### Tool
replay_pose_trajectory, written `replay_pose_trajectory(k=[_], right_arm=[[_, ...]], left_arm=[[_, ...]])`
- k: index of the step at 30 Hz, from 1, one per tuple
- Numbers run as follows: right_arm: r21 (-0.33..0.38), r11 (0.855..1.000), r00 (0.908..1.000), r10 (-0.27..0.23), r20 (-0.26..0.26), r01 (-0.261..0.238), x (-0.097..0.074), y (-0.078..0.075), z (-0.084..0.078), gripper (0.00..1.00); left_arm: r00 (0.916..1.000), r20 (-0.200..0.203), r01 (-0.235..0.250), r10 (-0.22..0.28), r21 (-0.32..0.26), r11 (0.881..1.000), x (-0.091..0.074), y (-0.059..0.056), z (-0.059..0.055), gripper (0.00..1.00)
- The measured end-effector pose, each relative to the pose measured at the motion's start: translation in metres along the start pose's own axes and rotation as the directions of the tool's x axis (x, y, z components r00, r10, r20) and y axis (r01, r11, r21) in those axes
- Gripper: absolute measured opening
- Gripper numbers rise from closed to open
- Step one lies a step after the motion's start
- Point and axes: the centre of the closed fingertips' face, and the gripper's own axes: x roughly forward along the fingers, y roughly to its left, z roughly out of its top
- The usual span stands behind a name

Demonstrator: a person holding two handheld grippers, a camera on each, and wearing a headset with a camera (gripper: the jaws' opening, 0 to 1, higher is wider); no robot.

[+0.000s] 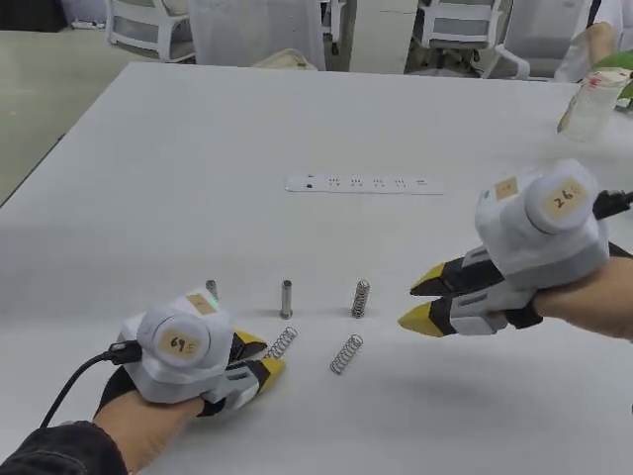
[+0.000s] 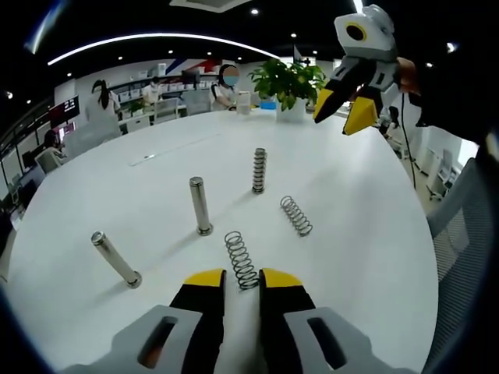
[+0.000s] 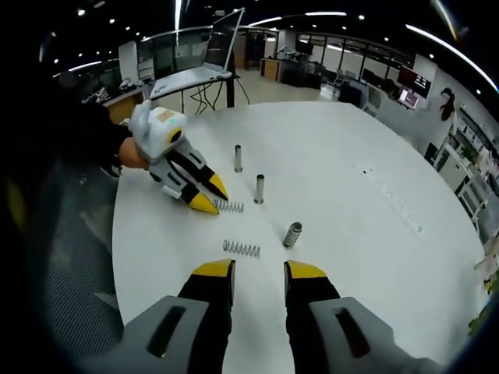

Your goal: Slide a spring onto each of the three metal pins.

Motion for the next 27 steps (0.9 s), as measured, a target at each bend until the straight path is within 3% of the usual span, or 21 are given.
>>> replay_pose_trajectory(k=[5,13,21,27], right_arm=[[0.056,0.998,0.996,-0.018,0.088,0.013,-0.005,-0.001,0.001,0.24],[0.134,0.991,0.9854,-0.041,0.165,0.019,-0.01,-0.001,-0.004,0.28],[0.181,0.983,0.9782,-0.064,0.197,0.028,-0.01,-0.001,-0.014,0.37],[0.213,0.977,0.9677,-0.082,0.238,0.031,-0.014,-0.002,-0.016,0.49]], left_arm=[[1.0,0.002,0.004,-0.004,0.008,1.0,0.0,-0.002,0.0,0.05],[1.0,0.001,0.003,-0.003,0.007,1.0,0.0,-0.002,0.0,0.04],[1.0,-0.001,0.008,-0.008,0.016,1.0,-0.001,-0.002,0.0,0.03],[0.9999,-0.004,0.012,-0.012,0.014,1.0,-0.001,-0.002,-0.001,0.03]])
